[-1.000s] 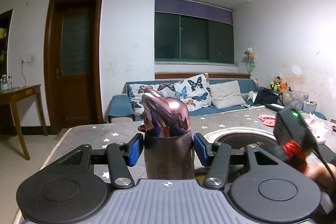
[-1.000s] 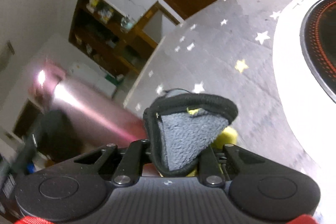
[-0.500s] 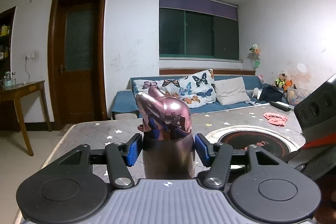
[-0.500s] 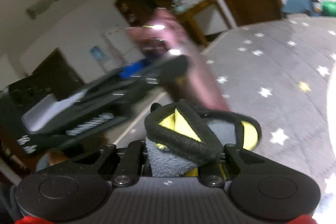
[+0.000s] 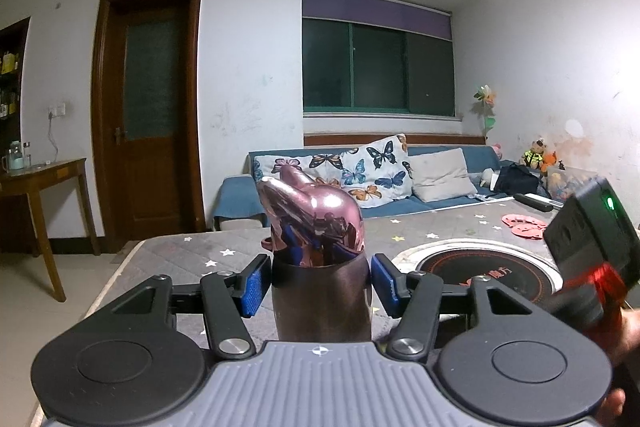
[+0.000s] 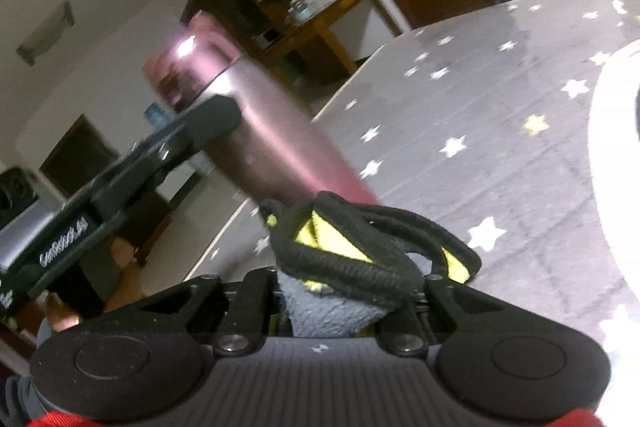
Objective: Clean container
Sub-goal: 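Wipe the cat-ear cap with the right gripper's sponge while the left gripper holds the bottle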
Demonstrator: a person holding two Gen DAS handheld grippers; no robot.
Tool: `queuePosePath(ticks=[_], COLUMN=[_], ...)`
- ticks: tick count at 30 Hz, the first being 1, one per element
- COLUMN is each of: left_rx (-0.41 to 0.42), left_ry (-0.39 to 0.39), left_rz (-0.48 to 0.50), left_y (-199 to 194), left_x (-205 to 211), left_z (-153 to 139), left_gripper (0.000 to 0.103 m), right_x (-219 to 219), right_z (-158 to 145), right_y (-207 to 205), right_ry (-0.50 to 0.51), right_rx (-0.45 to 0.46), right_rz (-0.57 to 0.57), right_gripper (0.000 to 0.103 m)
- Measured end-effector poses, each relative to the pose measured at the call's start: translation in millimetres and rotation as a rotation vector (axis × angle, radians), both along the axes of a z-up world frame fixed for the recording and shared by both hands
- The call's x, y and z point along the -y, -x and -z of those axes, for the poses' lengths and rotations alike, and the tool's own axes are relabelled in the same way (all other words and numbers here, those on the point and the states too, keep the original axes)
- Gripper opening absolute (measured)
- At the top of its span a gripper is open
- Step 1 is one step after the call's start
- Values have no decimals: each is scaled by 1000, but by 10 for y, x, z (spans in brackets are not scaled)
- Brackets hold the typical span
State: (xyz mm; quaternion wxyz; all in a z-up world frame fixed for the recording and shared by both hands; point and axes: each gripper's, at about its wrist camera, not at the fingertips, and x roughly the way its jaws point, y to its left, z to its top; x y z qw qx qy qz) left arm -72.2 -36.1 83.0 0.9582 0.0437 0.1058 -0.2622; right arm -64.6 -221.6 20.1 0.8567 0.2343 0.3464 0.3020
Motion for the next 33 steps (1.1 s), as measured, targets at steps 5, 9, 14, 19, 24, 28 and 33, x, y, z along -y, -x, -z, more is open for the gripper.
queuePosePath(ticks=[5, 9, 14, 19, 24, 28, 33], left_rx=[6, 6, 10, 1, 10, 3, -11], left_ry=[-10, -9, -10, 3, -5, 7, 20], left_rz=[3, 2, 3, -7, 2, 4, 3], left_y=[12, 10, 26, -5, 0, -6, -23], left_x=[21, 15, 31, -13, -7, -24, -61], left_z=[2, -3, -2, -2, -3, -6, -21], left_gripper=[59, 59, 58, 59, 59, 59, 59], right_x=[257, 248, -32, -303, -370, -357, -236], right_z=[-324, -622, -888, -1124, -1317, -1315, -1093], right_y=[106, 196, 237, 270, 230, 204, 8], right_ry=[-115, -153, -98, -41, 3, 41, -19], right_rx=[82, 191, 299, 400, 407, 406, 361], right_rz=[101, 99, 17, -51, -3, 52, 106], right_gripper=[16, 16, 16, 15, 15, 15, 15])
